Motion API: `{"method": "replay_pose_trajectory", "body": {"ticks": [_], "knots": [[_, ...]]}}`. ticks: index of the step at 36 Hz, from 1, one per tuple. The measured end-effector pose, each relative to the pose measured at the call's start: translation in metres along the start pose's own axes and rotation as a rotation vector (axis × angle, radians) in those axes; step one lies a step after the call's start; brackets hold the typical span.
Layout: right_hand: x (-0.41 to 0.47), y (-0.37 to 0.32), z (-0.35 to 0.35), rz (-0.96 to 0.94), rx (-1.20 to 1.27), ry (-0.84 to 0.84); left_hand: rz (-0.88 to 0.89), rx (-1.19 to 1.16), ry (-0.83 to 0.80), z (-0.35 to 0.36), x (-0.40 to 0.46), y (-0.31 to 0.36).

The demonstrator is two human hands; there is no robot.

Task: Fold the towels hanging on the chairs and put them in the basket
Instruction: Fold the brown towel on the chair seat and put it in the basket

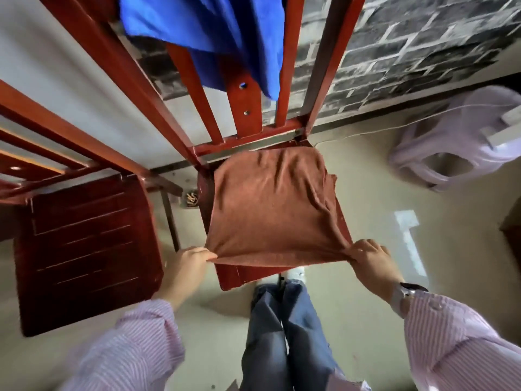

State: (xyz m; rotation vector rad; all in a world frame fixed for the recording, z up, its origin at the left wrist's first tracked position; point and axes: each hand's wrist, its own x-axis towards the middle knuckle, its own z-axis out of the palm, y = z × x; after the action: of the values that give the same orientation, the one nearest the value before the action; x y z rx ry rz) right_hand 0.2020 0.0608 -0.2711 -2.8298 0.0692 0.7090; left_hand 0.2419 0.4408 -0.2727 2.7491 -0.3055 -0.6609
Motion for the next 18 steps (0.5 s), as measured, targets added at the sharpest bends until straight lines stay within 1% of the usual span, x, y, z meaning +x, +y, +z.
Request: {"method": "replay_pose_trajectory", "body": {"ticks": [2,4,6,9,10,11,12,15,18], "knots": [[-0.002,0.004,0.023,-0.014,-0.037,-0.134,-0.073,-0.017,-0.112,0.025,-0.003,-0.006],[-0.001,0.007,0.042,-0.041,-0.104,-0.266,-0.090,-0.005,-0.214,0.046,-0.002,-0.007],[0.001,0.009,0.053,-0.025,-0.156,-0.417,-0.127,0.027,-0.327,0.060,0.000,-0.008],[0.009,0.009,0.058,0.009,-0.089,-0.626,-0.173,0.003,-0.457,0.074,0.009,-0.010],[0.014,0.009,0.058,0.015,-0.061,-0.668,-0.180,-0.010,-0.460,0.077,0.014,-0.009],[0.021,0.009,0.057,0.014,-0.037,-0.671,-0.191,-0.019,-0.432,0.078,0.020,-0.009],[0.029,0.008,0.056,0.014,-0.013,-0.639,-0.207,-0.030,-0.379,0.077,0.028,-0.007],[0.060,0.003,0.046,0.078,0.122,-0.447,-0.250,-0.071,-0.175,0.071,0.060,0.001],[0.100,-0.001,0.038,0.093,0.199,-0.304,-0.241,-0.088,-0.032,0.064,0.101,0.007]]}}
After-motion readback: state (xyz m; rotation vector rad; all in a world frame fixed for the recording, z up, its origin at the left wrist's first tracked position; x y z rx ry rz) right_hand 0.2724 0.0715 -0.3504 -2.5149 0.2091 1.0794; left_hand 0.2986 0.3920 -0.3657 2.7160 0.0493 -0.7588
